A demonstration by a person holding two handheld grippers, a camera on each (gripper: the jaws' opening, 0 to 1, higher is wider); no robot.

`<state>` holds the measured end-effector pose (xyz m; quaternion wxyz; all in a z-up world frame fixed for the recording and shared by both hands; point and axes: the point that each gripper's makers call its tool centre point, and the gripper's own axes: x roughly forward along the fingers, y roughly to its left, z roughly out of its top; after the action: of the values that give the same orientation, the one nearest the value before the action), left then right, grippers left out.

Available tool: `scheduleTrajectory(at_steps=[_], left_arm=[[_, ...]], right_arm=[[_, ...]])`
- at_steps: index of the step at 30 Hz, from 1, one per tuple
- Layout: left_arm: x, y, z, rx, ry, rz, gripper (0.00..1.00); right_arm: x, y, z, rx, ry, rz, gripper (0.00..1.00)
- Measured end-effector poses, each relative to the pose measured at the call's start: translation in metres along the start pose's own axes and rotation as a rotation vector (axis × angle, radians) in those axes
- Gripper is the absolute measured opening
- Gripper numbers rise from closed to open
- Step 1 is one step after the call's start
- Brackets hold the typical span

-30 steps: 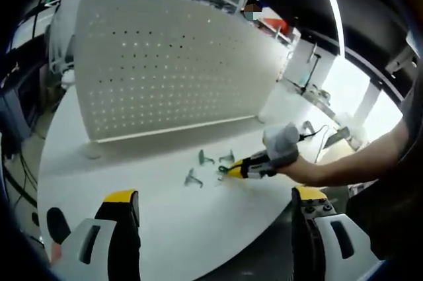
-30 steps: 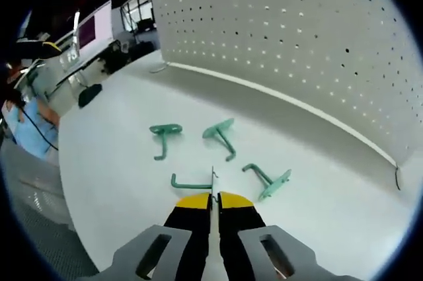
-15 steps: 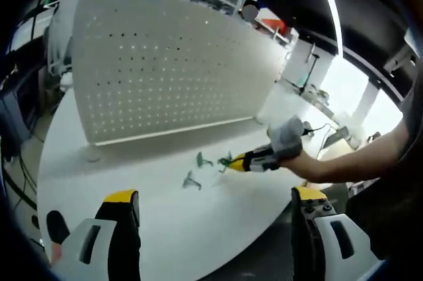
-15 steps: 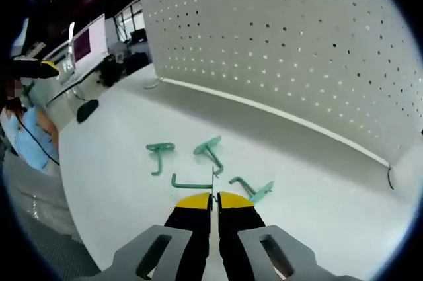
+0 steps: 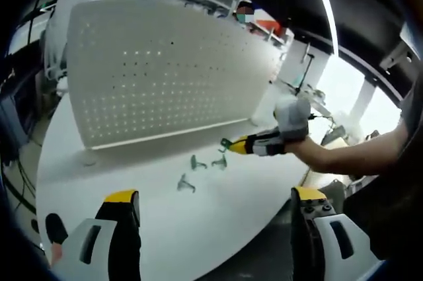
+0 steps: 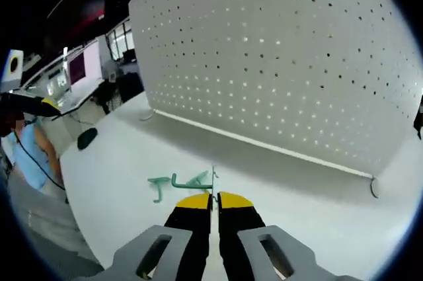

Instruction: Insert the hook assembly into the mounting plate slot until the hook locks in place.

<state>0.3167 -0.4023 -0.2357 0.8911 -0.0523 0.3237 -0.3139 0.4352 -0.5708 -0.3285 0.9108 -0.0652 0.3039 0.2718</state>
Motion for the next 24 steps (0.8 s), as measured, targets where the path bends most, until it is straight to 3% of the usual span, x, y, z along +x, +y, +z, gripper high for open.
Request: scheduleTrajectory(at_steps=[6,12,15,21,24], left_arm=[[-0.003,-0.005,0.002,0.001,-0.012,-0.003,0.96],[-0.004,-0.009,0.002,0.003,-0.022,-0.006,0.95],[-0.003,-0.011,0.002,-0.005,-0.023,-0.012,0.95],[-0.002,-0.017,0.003,0.002,-0.026,-0.027,0.93],[-0.001,-0.020,0.004,0.003,-0.026,-0.035,0.92]], right_arm=[[-0.021,-0.003,0.018,0.011,-0.052,-0.009,0.01],[-0.037,-0.003,0.021,0.051,-0.084,-0.016,0.01],[-0.047,0.001,0.025,0.104,-0.109,0.006,0.01],[-0.066,0.009,0.028,0.128,-0.118,0.028,0.01],[-0.078,0.018,0.036,0.199,-0.159,0.076,0.01]])
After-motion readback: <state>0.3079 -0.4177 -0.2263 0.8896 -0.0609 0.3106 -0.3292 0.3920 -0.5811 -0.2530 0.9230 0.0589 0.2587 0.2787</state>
